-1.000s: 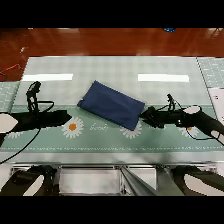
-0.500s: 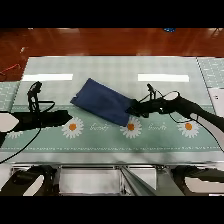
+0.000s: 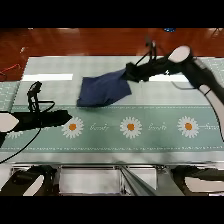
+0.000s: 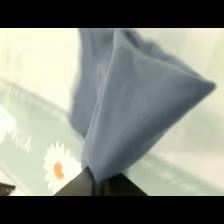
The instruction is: Fold the shirts.
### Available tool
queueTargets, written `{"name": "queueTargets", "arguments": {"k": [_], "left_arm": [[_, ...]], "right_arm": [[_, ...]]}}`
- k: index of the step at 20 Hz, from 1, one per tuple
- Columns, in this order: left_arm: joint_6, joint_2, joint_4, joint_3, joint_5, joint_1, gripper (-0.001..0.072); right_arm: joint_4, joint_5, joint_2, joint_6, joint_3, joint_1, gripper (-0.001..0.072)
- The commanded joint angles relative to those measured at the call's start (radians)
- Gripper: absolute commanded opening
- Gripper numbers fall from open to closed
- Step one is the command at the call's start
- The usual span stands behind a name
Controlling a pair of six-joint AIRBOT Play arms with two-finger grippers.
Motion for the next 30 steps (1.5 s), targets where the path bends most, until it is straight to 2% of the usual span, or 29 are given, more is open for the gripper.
{"name": "queueTargets", "arguments": {"k": [1, 4, 10, 14, 15, 16, 20, 24, 27, 30], "left_arm": [[0.000, 0.000, 0.000, 0.000, 0.000, 0.000, 0.0017], [0.035, 0.000, 0.001, 0.002, -0.014, 0.000, 0.0017], [0.054, 0.002, 0.001, 0.012, -0.029, 0.000, 0.0016], [0.055, 0.002, 0.001, 0.012, -0.025, 0.000, 0.0017], [0.077, 0.002, 0.000, 0.012, -0.018, 0.000, 0.0017], [0.104, 0.002, 0.000, 0.012, -0.006, 0.000, 0.0016], [0.098, 0.002, 0.000, 0.011, 0.085, 0.000, 0.0017], [0.098, 0.002, 0.000, 0.011, 0.116, 0.000, 0.0017], [0.099, -0.006, 0.000, 0.011, 0.132, 0.000, 0.0017], [0.099, -0.027, 0.000, 0.011, 0.145, 0.000, 0.0017]], "right_arm": [[-0.147, 0.167, 0.000, 0.104, 0.267, -0.098, 0.0027], [-0.163, 0.255, 0.030, 0.132, 0.374, -0.226, 0.0027], [-0.158, 0.370, 0.147, 0.172, 0.392, -0.588, 0.0027], [-0.171, 0.529, 0.189, 0.166, 0.392, -0.824, 0.0026], [-0.200, 0.578, 0.200, 0.161, 0.390, -0.869, 0.0026], [-0.224, 0.601, 0.216, 0.148, 0.379, -0.906, 0.0026], [-0.283, 0.647, 0.343, 0.132, 0.201, -1.054, 0.0025], [-0.501, 0.666, 0.521, 0.138, -0.142, -1.212, 0.0025], [-0.766, 0.690, 0.636, 0.174, -0.346, -1.344, 0.0026], [-1.005, 0.704, 0.708, 0.229, -0.489, -1.382, 0.0028]]}}
